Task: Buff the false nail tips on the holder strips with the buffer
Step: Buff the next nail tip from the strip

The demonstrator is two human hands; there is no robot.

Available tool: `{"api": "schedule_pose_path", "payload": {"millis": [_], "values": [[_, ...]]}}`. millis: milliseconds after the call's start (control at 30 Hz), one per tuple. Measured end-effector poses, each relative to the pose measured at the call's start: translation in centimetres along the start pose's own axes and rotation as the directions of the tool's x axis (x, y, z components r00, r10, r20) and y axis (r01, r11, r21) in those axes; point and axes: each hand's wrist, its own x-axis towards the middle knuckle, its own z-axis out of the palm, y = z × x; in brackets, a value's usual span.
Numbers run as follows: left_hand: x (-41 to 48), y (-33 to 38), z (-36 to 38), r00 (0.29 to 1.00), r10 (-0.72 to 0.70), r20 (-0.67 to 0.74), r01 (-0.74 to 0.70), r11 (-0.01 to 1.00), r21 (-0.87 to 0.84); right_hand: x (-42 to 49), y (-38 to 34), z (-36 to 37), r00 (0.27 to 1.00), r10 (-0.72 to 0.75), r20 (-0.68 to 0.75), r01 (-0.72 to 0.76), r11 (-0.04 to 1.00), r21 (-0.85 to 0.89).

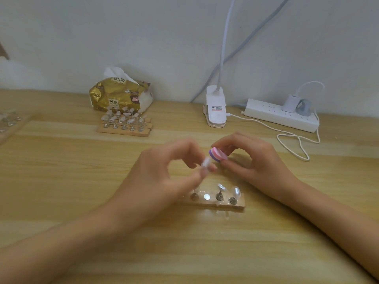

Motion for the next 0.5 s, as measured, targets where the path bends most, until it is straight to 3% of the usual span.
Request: {"api": "schedule_pose_path", "payload": {"millis": [100, 167, 267, 500], "values": [[2.0, -1.3, -1.0, 0.988, -0.146, 0.049, 0.153, 0.972, -0.181, 0.1, 0.1, -0.1, 1.000, 0.027, 0.004, -0.027, 0.999, 0.036], [3.1, -2.4, -0.9, 0.973, -0.214, 0.090, 0.226, 0.961, -0.162, 0.2, 0.0, -0.1, 0.999, 0.028, 0.016, -0.028, 0.999, 0.017], [4.1, -3.7, -0.3, 0.975, -0.200, 0.100, 0.206, 0.977, -0.052, 0.1, -0.1, -0.4, 1.000, 0.018, 0.007, -0.018, 1.000, 0.003], [3.9, -4.5, 0.2, 0.990, -0.135, 0.032, 0.137, 0.988, -0.074, 0.8, -1.1, 0.4, 0.984, -0.113, -0.138, 0.118, 0.993, 0.028]]}}
